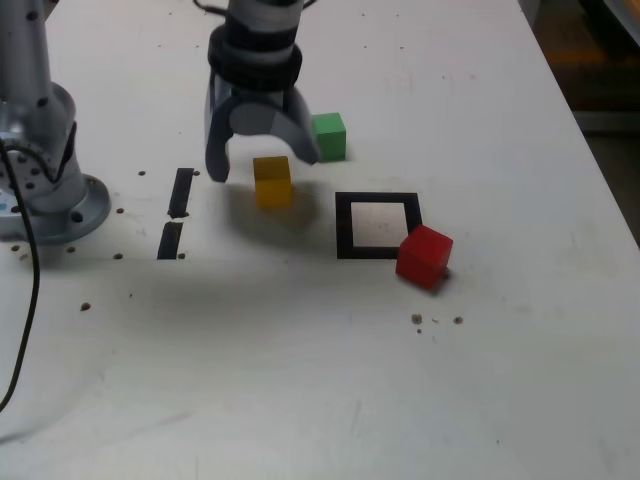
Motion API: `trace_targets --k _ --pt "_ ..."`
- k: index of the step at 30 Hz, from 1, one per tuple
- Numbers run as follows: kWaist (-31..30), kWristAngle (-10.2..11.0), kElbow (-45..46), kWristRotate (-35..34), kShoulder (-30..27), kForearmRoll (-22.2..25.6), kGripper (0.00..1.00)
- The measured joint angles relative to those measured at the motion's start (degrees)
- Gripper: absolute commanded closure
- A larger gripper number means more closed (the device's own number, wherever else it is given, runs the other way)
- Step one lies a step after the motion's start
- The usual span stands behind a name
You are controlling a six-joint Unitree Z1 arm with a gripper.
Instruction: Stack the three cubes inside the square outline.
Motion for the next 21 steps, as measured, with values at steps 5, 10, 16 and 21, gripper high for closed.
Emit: trace_targets --k 5,10,16,21 --pt "-2.29 2.38 -4.84 -1.26 -0.95 5.12 0.00" --pt "-5.98 4.26 -9.58 -1.16 -1.56 8.35 0.00" --pt "-9.91 5.80 -13.18 0.53 -0.89 8.18 0.00" --pt "-12.18 5.86 -16.37 3.39 -0.01 7.56 0.00"
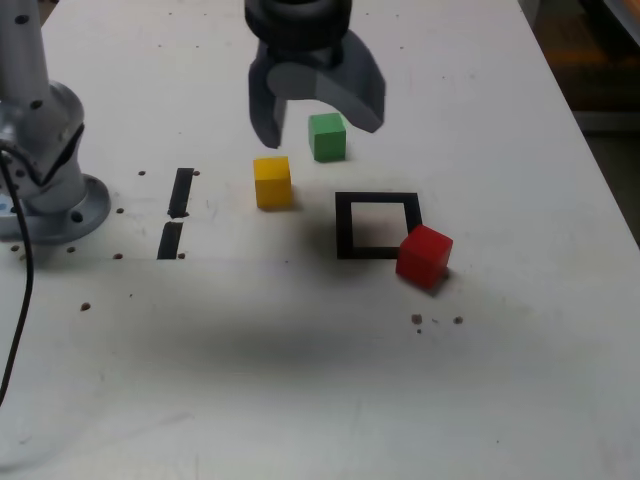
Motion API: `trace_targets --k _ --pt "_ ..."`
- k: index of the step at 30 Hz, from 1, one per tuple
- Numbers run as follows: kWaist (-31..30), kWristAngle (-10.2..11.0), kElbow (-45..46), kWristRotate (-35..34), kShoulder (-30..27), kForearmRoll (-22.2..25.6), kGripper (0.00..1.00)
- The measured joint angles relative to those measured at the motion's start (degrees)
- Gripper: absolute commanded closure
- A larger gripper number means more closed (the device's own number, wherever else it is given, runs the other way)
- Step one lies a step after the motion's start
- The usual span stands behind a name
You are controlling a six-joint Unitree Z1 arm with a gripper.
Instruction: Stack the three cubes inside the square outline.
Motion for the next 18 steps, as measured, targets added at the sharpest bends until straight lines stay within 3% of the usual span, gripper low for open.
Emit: trace_targets --k 18 --pt "-5.11 -3.75 -10.98 11.11 9.58 -2.02 0.02"
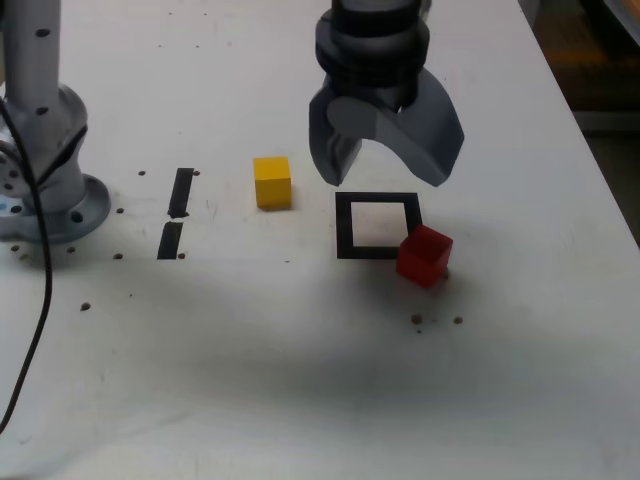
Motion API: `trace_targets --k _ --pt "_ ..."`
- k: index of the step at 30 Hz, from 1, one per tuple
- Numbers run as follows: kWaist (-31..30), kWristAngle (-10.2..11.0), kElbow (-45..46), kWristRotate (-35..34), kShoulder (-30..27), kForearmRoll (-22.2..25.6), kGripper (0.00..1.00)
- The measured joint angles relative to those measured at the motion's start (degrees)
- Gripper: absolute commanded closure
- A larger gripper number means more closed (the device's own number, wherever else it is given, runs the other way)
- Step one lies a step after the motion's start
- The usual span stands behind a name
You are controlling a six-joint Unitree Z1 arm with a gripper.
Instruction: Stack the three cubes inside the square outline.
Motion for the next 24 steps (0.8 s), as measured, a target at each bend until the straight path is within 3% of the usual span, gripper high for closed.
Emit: trace_targets --k 24 --pt "-0.60 -2.56 -0.61 7.66 9.53 -5.43 0.06"
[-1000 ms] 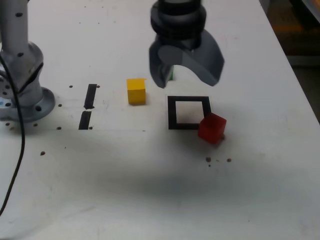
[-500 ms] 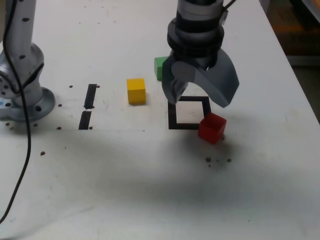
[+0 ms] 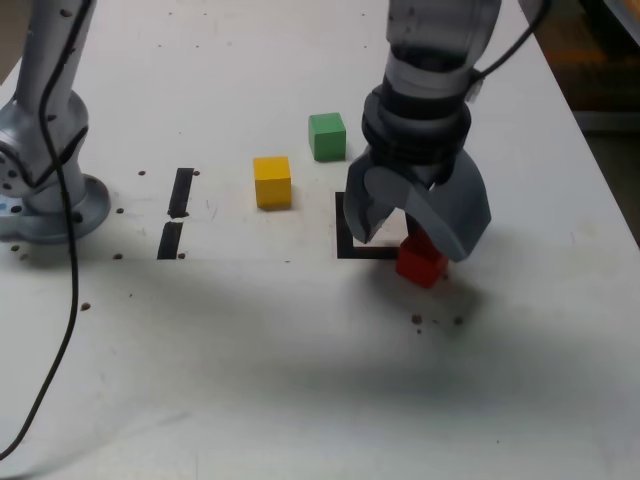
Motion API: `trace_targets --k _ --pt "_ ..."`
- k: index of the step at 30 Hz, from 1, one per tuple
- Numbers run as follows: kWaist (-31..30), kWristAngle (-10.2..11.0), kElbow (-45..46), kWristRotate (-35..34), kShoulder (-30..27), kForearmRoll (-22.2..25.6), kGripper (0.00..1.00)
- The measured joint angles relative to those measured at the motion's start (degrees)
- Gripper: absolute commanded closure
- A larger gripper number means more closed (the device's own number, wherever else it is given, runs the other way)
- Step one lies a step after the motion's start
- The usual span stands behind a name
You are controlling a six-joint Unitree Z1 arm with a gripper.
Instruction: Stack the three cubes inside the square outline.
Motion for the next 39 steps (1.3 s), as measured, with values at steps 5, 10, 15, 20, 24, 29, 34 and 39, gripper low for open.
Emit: trace_targets --k 5,10,15,20,24,29,34,39 --pt "0.06 -0.24 0.14 0.34 1.38 -0.58 0.07" --pt "0.06 -0.71 0.22 0.52 2.27 -1.37 0.09" --pt "0.04 -1.28 0.32 0.65 3.47 -2.36 0.12" --pt "-0.02 -1.40 0.39 0.65 3.55 -2.82 0.18" --pt "-0.05 -2.04 0.66 0.54 3.92 -3.50 0.28" --pt "-0.55 -2.47 0.47 -0.13 4.84 -4.42 0.51" --pt "-1.33 -2.07 0.12 -0.30 4.84 -6.38 0.71" --pt "-1.56 -1.64 0.08 -0.49 4.78 -7.74 0.80"
